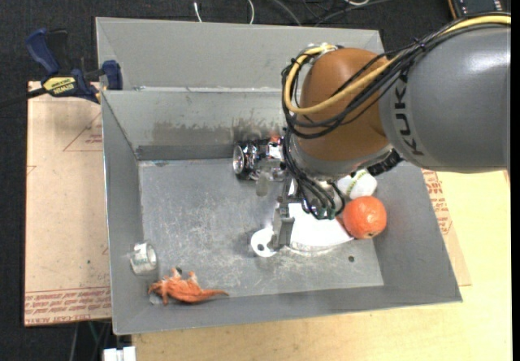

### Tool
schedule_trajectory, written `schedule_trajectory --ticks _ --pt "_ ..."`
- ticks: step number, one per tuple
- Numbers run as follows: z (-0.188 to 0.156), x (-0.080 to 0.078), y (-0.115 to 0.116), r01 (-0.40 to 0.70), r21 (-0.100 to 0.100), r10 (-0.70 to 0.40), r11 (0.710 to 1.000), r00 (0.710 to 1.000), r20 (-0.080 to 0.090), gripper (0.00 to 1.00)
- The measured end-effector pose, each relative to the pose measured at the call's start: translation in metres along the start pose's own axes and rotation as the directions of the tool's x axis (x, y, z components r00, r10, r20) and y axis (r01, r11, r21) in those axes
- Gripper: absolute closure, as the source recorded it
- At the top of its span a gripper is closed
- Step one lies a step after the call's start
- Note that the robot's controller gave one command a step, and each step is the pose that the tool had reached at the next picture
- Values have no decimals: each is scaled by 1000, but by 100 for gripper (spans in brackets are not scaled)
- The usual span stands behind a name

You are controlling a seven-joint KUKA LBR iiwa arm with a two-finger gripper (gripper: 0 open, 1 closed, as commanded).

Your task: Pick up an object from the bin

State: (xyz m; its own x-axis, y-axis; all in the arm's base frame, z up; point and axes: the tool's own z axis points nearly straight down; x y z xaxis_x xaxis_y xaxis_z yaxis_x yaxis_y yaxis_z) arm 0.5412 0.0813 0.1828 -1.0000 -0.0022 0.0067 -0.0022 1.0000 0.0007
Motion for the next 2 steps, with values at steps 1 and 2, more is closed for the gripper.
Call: schedule_trajectory --ticks 1,2 --pt "-4 -2 -1 -3 0 3 1000 1000 7 0" --pt "116 29 -70 146 0 -146 989 989 1 0"
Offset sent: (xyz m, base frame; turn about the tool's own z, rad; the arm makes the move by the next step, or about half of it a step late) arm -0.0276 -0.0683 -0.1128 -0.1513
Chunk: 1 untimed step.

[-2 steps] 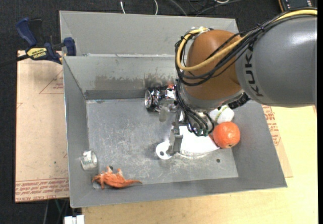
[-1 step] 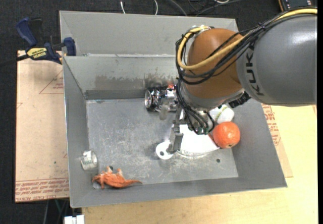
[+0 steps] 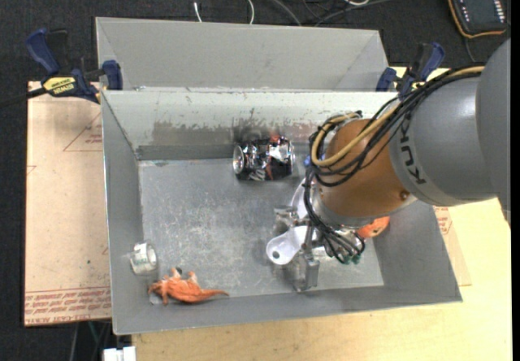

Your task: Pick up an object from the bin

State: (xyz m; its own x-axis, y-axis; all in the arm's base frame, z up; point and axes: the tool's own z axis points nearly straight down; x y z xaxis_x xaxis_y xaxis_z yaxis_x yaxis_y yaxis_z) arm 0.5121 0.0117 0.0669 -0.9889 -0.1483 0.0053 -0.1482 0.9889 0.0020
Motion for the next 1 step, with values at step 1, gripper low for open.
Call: schedule_trajectory --ticks 1 --pt "-70 -16 -5 27 -1 -27 1000 999 20 0"
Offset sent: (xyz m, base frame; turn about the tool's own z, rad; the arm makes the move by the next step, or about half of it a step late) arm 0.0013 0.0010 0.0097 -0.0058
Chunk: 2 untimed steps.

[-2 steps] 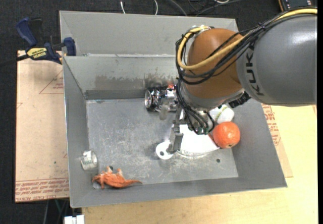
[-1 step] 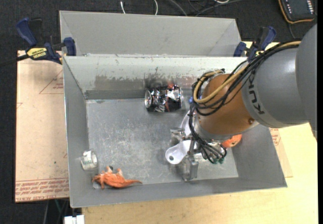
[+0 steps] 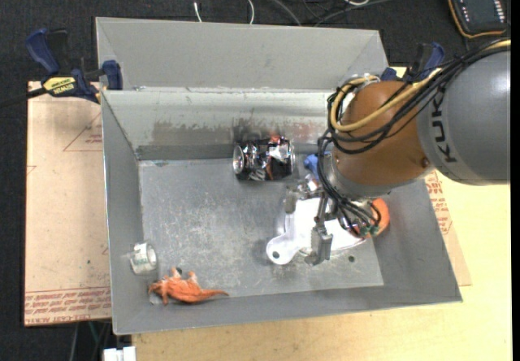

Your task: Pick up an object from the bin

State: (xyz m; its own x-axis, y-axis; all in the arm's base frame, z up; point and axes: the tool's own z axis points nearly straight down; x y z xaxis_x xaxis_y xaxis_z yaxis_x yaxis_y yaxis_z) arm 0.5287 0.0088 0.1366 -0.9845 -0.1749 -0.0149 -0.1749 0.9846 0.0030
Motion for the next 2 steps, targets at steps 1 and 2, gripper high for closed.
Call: schedule_trajectory --ticks 1,2 --pt "61 15 7 -22 -2 22 1000 999 -24 0" --pt "66 -2 -4 93 0 -93 996 996 3 0"
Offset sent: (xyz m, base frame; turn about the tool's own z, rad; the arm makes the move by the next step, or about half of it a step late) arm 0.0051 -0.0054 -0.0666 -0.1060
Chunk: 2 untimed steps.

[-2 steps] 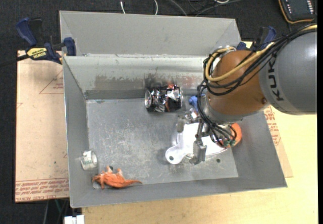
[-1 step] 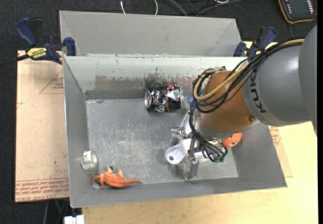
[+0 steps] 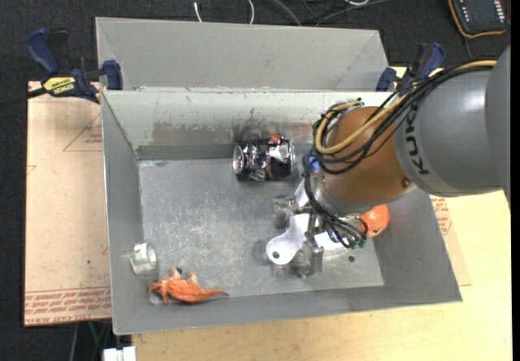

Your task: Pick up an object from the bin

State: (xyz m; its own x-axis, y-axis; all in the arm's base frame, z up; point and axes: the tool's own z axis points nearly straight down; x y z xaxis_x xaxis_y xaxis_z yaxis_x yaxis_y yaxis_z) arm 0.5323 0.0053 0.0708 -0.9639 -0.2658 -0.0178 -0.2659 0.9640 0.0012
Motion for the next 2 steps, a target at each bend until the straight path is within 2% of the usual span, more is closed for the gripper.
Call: schedule_trajectory --ticks 1,2 --pt "-5 15 13 -111 -4 111 994 993 -26 100" --pt "-5 15 13 -112 -4 111 994 993 -26 100"
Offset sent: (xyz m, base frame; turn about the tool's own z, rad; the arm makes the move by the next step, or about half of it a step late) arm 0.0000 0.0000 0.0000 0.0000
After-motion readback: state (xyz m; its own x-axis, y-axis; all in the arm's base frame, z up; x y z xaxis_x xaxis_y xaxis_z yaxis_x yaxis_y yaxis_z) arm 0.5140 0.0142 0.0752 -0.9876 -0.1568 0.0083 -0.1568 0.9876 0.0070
